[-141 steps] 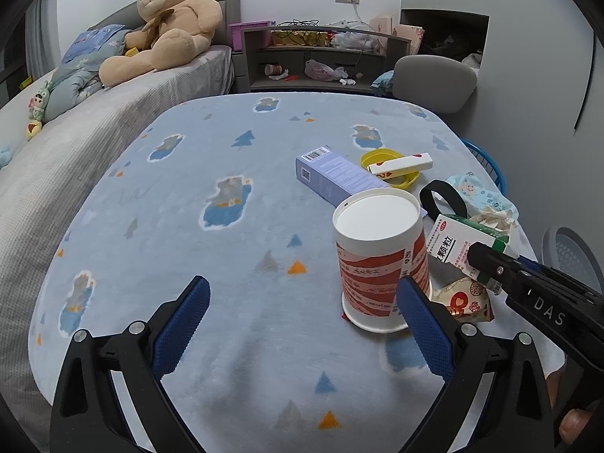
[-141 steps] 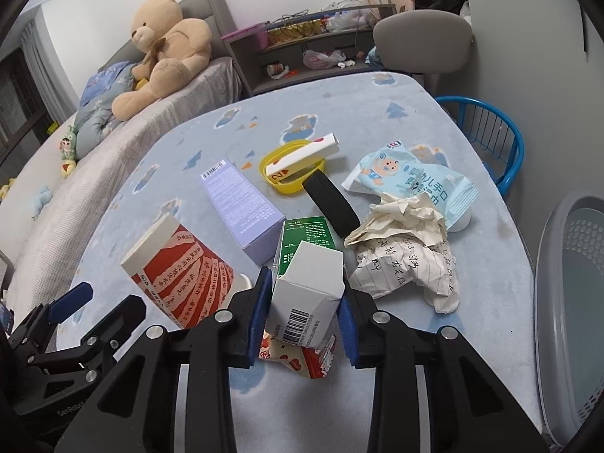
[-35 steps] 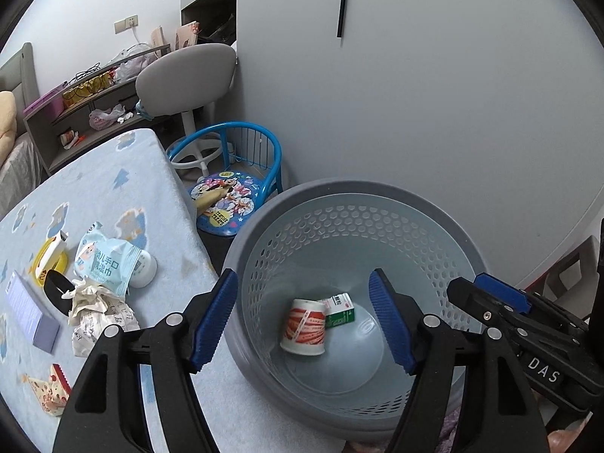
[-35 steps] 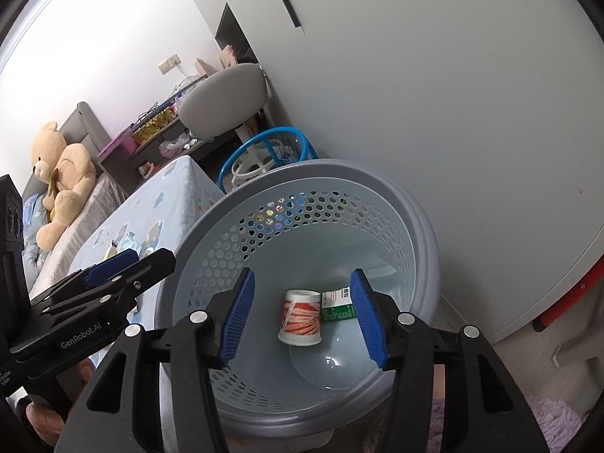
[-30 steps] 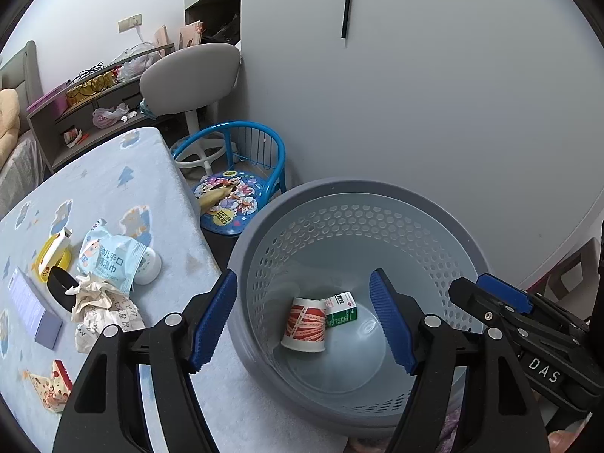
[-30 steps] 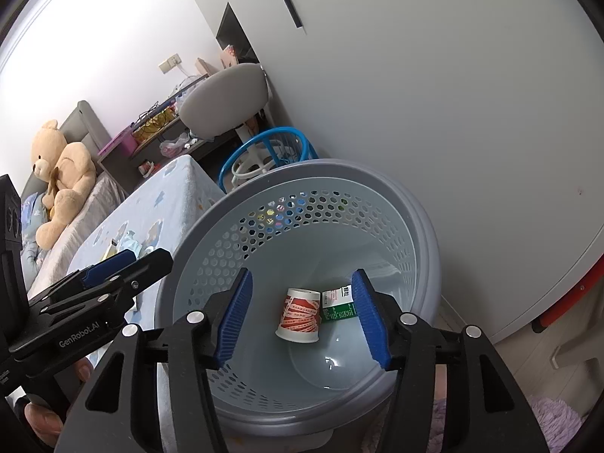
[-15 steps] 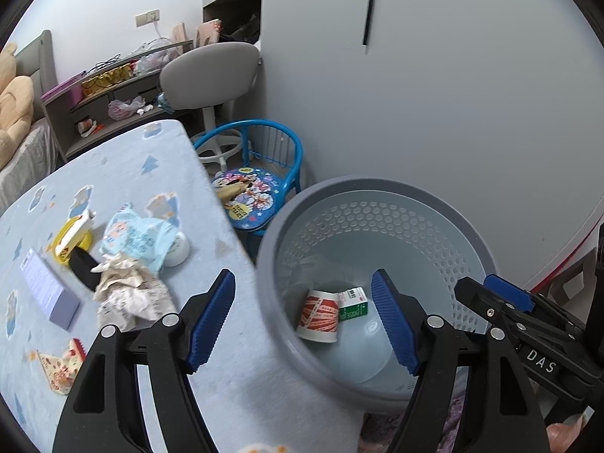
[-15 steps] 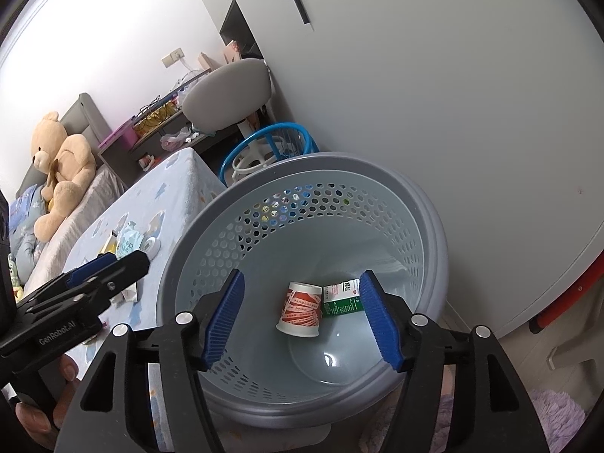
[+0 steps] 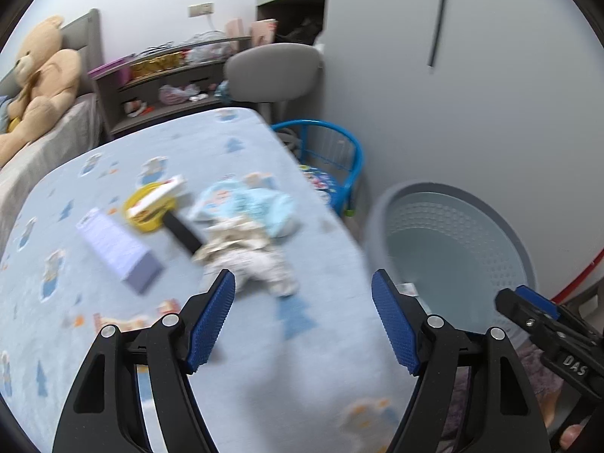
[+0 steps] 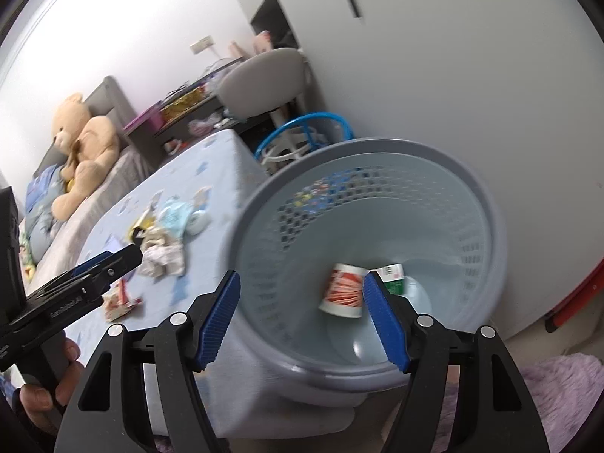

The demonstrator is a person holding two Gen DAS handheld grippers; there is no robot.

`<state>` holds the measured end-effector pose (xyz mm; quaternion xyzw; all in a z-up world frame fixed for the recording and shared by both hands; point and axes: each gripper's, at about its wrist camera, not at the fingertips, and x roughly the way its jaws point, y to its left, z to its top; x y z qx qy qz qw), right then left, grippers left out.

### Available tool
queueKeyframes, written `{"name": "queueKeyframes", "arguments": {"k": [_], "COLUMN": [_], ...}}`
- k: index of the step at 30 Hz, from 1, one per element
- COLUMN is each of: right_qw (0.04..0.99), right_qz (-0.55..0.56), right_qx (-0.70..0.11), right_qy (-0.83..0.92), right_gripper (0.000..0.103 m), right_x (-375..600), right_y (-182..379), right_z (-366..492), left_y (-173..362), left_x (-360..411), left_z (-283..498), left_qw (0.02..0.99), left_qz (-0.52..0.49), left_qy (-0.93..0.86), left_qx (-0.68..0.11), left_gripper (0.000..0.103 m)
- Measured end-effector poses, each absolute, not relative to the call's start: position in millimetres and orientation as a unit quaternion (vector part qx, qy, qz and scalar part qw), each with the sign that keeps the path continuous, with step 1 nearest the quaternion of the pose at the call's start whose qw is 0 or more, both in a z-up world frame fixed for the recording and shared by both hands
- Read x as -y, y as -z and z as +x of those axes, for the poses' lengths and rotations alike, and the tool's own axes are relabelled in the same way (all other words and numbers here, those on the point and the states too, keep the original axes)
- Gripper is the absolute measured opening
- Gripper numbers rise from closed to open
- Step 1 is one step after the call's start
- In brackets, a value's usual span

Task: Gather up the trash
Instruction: 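Withdraw both open grippers from the basket back over the table, then grasp the crumpled paper with the right gripper while the left gripper approaches the red wrapper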

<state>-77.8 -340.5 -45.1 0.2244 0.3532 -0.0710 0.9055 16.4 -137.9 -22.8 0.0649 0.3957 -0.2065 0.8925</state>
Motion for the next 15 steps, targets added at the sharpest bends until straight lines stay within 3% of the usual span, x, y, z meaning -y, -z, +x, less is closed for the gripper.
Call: {"name": "queueKeyframes", "arguments": {"k": [15], "right_qw": [0.909], "right_qz": [0.170], "right_qx": [-0.378], "right_qy": [-0.039], "right_gripper": [0.068], "right_x": [240], "right_y": [38], "right_z": [-37], "left_y": [30], "left_x": [8], "left_z": [21], "left_qw": [0.907], "left_qz": [0.011], "left_qy": [0.101], "left_qx": [-0.408], "left_gripper": [0.072]}}
